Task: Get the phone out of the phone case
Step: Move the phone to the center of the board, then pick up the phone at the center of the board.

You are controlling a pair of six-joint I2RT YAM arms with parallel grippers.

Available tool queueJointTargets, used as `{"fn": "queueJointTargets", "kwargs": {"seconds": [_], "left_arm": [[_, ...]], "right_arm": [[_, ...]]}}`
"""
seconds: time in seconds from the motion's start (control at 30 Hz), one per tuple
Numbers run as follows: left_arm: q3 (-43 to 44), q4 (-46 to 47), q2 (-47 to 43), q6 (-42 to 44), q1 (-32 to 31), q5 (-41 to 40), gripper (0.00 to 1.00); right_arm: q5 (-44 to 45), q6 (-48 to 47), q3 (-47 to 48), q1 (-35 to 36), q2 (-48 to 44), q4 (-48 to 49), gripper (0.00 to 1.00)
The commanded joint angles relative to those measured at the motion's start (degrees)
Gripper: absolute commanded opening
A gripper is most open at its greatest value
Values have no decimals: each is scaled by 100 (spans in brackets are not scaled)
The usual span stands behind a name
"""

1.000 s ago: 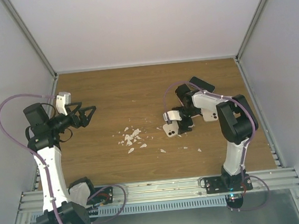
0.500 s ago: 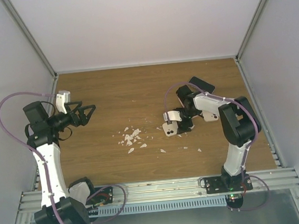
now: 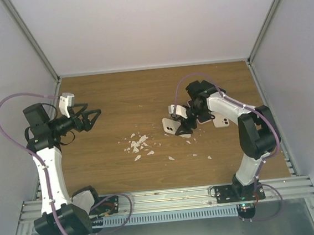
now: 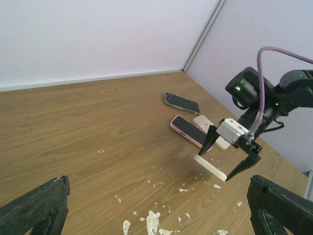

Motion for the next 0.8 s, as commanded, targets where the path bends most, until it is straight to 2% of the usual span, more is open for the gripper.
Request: {"fn": "queueJointTargets", "kwargs": {"seconds": [0.0, 0.2, 0.3, 0.37, 0.5, 0.77], "left_arm": [[198, 91, 31, 204, -149, 307, 99], [22, 326, 80, 164, -780, 162, 99], [40, 326, 241, 424, -1224, -88, 99], [174, 228, 405, 617, -1398, -119, 99], [406, 133, 610, 673, -1644, -395, 99], [165, 662, 430, 105, -1648, -661, 99]], "right_arm": [[-944, 550, 229, 22, -127, 99, 54], [-1456, 915, 349, 22, -131, 289, 53], [-1492, 1181, 497, 23, -123, 375, 59], [-1058, 1265, 462, 34, -133, 503, 72], [430, 1367, 98, 312, -178, 750, 98], [1524, 1596, -423, 814, -138, 849, 100]]}}
